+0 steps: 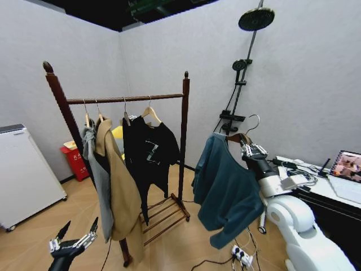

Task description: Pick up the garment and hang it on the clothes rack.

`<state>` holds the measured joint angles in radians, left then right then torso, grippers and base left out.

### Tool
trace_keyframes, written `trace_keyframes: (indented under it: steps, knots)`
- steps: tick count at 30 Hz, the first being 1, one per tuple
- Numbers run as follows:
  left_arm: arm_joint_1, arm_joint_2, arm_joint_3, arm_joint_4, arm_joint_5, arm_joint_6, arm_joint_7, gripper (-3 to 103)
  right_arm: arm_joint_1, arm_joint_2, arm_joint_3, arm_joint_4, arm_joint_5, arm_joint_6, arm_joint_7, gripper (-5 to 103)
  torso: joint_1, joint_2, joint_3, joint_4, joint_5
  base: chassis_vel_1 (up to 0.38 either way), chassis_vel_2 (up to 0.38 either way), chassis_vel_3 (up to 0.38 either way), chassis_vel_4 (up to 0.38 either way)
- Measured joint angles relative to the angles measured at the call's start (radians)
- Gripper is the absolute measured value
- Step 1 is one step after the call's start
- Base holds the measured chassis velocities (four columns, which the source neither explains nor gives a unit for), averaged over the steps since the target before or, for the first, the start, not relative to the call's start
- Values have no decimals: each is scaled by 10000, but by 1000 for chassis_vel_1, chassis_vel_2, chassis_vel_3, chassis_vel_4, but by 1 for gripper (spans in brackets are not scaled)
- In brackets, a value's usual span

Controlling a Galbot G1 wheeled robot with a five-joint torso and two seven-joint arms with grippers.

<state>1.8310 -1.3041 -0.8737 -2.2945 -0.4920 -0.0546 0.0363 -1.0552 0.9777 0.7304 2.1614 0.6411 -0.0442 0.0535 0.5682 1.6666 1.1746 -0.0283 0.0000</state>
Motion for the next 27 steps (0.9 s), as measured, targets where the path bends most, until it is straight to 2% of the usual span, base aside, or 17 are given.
trace_keyframes:
  steps: [13, 17, 19, 20, 22, 27]
  knots:
    - [-3, 0, 0, 0, 0, 0, 0, 100, -60, 51, -54, 187, 241, -27, -210, 10, 6, -2, 1, -3, -3, -142, 137, 152, -151]
    - [-2, 0, 0, 0, 0, 0, 1, 100, -81, 52, -78, 313, 425, -40, -224, 10, 12, -5, 4, 5, 5, -227, 250, 236, -236]
    - [-4, 0, 0, 0, 0, 0, 2, 100, -333, 38, -94, 991, 1042, -473, -169, 10, 22, -9, 6, -1, -1, -165, 182, 163, -175]
    - [-4, 0, 0, 0, 0, 0, 2, 100, -333, 38, -94, 991, 1042, -473, -169, 10, 22, -9, 6, -1, -1, -178, 182, 163, -141]
    - [-5, 0, 0, 0, 0, 0, 1, 100, -468, 30, -9, 1565, 1424, -987, -58, 10, 22, -9, 5, -3, -2, -100, 80, 41, -62]
    - [-1, 0, 0, 0, 0, 0, 0, 100, 21, -223, 27, 1627, 1931, -1399, -130, 10, 1, -3, 0, 0, -1, -11, 15, 1, 24]
